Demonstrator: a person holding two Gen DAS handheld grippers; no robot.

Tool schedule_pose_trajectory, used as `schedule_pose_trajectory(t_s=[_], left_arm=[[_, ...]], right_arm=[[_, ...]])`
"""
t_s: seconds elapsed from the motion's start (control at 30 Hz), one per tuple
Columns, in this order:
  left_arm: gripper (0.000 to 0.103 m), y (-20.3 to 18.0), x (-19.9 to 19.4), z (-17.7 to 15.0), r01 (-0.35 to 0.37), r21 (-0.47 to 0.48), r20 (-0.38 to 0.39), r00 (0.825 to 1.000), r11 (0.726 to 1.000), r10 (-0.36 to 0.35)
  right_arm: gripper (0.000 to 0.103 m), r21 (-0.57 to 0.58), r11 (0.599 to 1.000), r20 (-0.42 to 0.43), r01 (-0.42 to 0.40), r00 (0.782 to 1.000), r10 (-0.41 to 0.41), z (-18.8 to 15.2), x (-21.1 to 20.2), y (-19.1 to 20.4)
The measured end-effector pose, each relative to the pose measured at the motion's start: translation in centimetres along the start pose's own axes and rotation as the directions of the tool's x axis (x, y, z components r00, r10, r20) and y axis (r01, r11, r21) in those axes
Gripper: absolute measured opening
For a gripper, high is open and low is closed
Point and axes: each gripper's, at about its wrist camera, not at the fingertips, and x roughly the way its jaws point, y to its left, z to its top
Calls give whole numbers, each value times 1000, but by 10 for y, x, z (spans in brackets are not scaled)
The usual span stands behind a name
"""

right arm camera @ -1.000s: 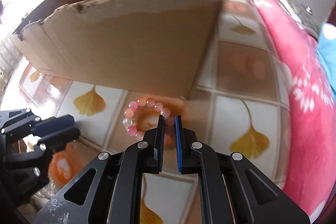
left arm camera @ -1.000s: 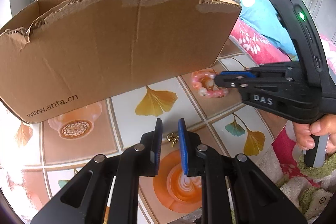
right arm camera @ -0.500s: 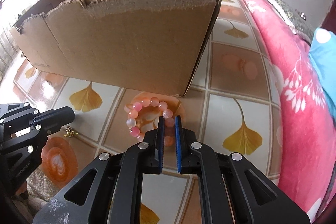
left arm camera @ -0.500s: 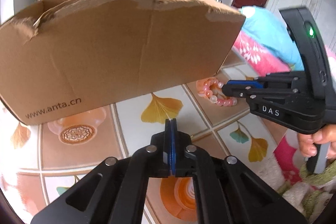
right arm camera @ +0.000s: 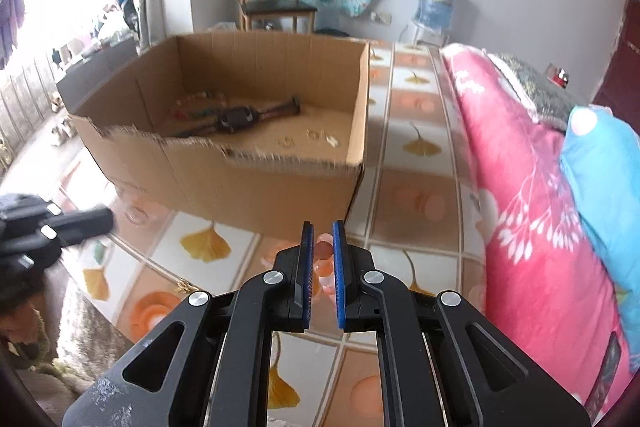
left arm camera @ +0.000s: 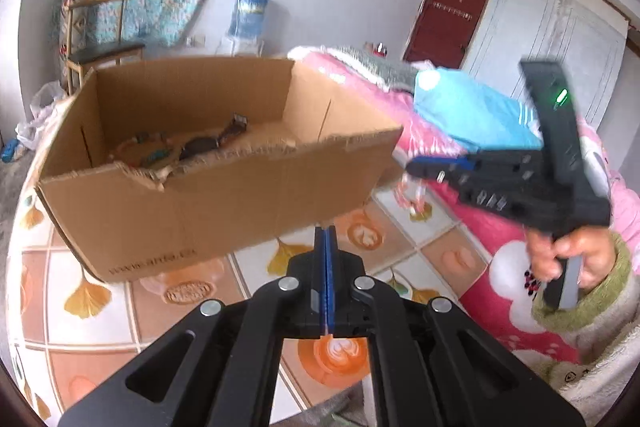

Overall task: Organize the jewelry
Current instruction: 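Carry the gold charm with the left gripper while the right gripper carries the bracelet over the box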

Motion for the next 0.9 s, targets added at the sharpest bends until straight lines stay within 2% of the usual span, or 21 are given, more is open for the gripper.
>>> schedule_pose_trajectory(t_s=[0.17,0.3,0.6,0.77,0.9], left_arm=[[2,-11,36,-18,-1,38,-151,988,999,7],[4,-13,60,-27,-58,81,-214,974,995,75],[6,-24,76,-27,-73,170,-264,957,983,117],[24,-32,80,-24,-52,190,-299,948,980,108],[25,-38,85,-23,-82,234,-299,942,969,152]], right_arm=[[7,-20,999,39,-26,999,27,13,-8,-4],[7,-9,999,49,-51,997,51,20,-2,-13],[7,39,994,36,-99,995,98,19,12,-26],[7,55,990,25,-127,992,126,15,21,-32],[7,64,986,18,-152,988,151,12,28,-35]])
